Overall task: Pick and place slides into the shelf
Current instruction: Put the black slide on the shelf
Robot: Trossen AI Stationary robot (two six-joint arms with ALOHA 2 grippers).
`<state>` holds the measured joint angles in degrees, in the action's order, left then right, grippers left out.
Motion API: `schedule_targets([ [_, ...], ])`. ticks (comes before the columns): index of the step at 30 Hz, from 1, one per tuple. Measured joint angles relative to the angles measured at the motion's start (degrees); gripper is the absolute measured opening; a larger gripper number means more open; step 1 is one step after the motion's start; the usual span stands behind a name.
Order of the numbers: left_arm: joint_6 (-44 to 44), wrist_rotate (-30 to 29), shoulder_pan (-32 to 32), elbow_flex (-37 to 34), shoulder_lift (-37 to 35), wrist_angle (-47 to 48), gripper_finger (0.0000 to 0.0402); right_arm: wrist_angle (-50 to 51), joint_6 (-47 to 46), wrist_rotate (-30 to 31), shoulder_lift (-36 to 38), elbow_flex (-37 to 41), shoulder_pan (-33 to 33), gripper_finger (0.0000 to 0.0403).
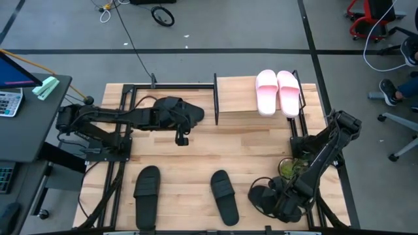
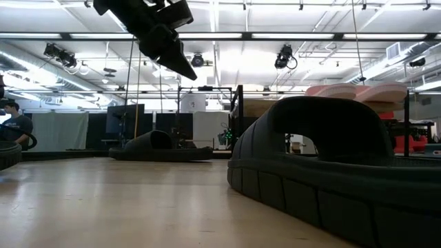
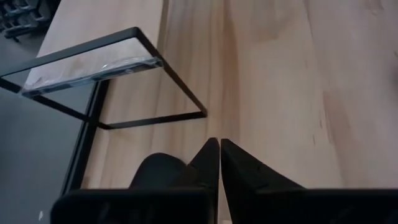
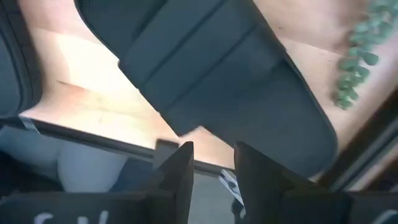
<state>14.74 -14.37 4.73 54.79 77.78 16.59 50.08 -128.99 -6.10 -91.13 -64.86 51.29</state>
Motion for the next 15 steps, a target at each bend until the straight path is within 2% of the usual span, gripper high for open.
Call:
schedule_targets([
  [3, -0.1, 0.0, 0.0, 0.0, 0.0, 0.0, 0.0014, -1.3, 0.8, 2.3, -1.4, 0.0, -0.2, 0.0121],
  [6, -0.5, 0.0, -0.1, 0.0, 0.0, 0.0, 0.0012, -1.8, 0.5, -0.5, -3.1, 0.0, -0.7, 0.0121],
  [15, -4.0, 0.0, -0.1, 0.0, 0.0, 1.0, 0.002, -8.0, 0.0, -2.0, -5.7, 0.0, -0.6, 0.0121],
])
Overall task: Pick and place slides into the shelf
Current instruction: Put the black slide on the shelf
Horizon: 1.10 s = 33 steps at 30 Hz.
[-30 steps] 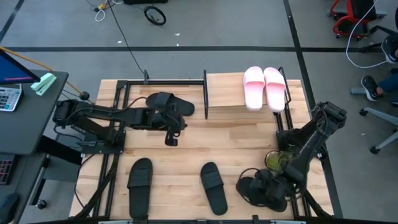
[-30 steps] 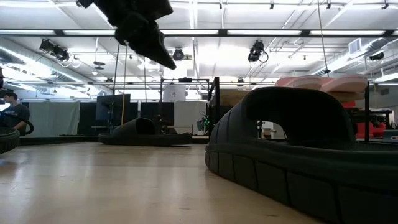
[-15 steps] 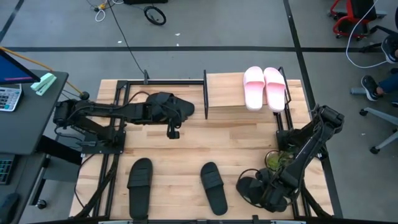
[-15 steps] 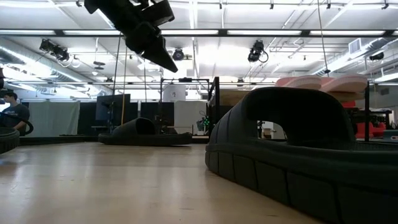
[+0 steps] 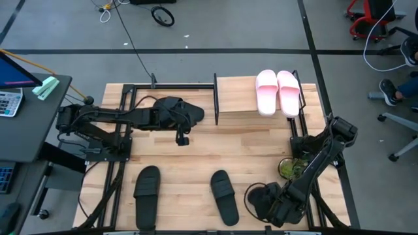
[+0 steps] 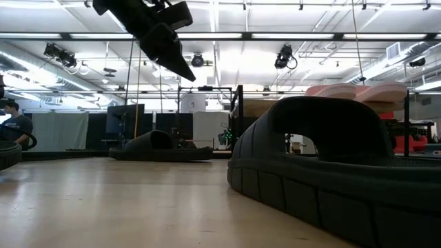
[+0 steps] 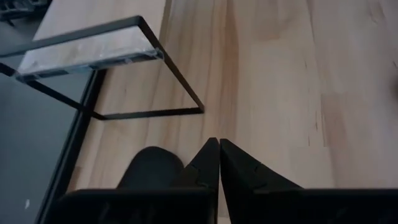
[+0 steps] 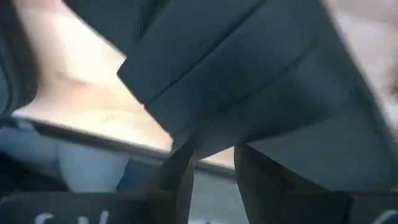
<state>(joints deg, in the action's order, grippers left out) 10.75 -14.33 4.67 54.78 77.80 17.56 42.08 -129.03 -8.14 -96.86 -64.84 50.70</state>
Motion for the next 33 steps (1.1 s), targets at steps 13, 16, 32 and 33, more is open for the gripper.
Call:
schedule_targets([
  [13, -1.5, 0.0, 0.0, 0.0, 0.0, 2.4, 0.0019, 2.5, 1.7, 7.0, -0.2, 2.0, -0.4, 0.0121],
  [16, -1.5, 0.0, 0.0, 0.0, 0.0, 2.4, 0.0025, 2.8, 1.8, 7.6, -0.2, 3.5, -1.0, 0.0121],
  [32, -1.1, 0.0, 0.0, 0.0, 0.0, 2.3, 0.0011, -0.8, 6.7, 26.9, -0.2, 4.9, -5.7, 0.01],
  [33, -1.1, 0.0, 0.0, 0.0, 0.0, 2.3, 0.0013, -0.8, 6.9, 27.0, -0.2, 4.9, -5.9, 0.0098],
])
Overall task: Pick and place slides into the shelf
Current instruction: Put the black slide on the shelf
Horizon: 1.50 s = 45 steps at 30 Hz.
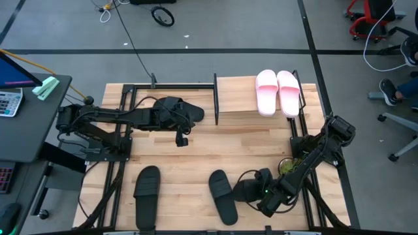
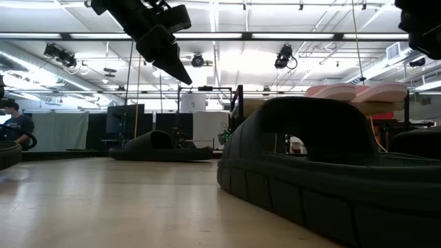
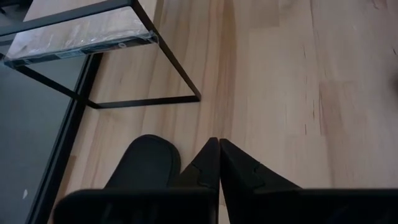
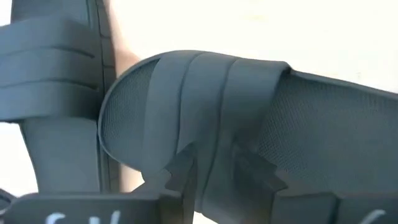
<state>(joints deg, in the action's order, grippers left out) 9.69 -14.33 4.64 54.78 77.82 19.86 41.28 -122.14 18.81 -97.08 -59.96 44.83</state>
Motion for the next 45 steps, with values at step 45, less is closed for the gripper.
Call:
schedule_targets([
  [45, 0.1, 0.0, 0.0, 0.0, 0.0, 0.0, 0.0022, 6.8, 0.9, -1.2, 3.1, -2.4, 2.3, 0.016],
])
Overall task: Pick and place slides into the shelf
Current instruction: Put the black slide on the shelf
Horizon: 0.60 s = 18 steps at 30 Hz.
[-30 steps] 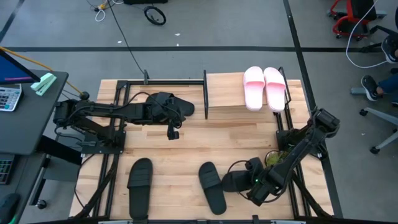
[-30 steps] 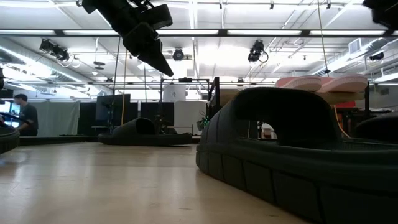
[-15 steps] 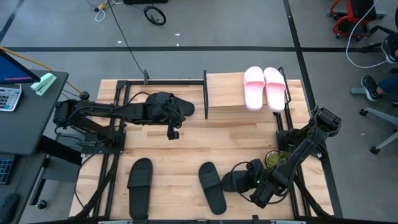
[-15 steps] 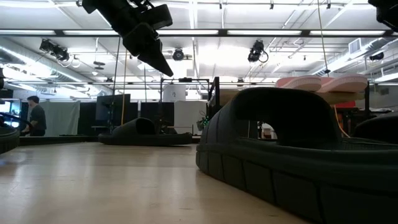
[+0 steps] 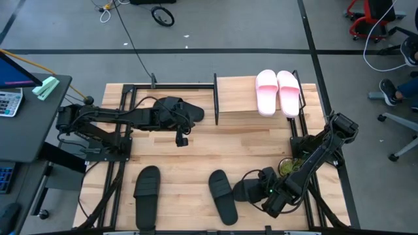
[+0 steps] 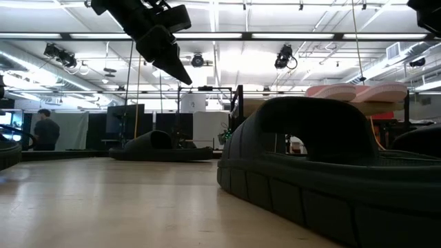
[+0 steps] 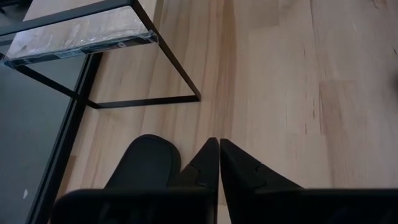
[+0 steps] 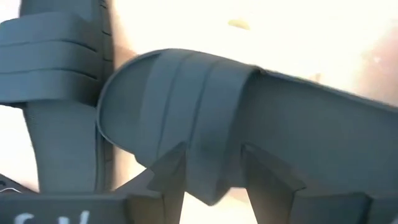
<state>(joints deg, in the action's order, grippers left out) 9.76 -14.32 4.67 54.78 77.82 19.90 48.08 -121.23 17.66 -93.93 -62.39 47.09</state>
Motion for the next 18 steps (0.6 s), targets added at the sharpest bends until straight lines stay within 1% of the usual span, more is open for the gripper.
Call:
schedule_targets([
  [4, 0.0, 0.0, 0.0, 0.0, 0.0, 0.0, 0.002, -1.4, 1.5, 0.8, -0.3, 0.0, -0.1, 0.0173],
  [9, 0.0, 0.0, 0.0, 0.0, 0.0, 0.2, 0.001, -1.9, 1.2, 1.2, -0.9, 0.2, -0.1, 0.0177],
  [15, 0.0, 0.0, 0.0, 0.0, 0.0, 0.5, 0.0013, -11.4, 1.2, 2.6, -0.8, 5.7, -0.2, 0.0176],
  [18, 0.0, 0.0, 0.0, 0.0, 0.0, 0.5, 0.002, -12.8, 1.2, 4.6, -0.8, 7.4, -0.2, 0.0171],
])
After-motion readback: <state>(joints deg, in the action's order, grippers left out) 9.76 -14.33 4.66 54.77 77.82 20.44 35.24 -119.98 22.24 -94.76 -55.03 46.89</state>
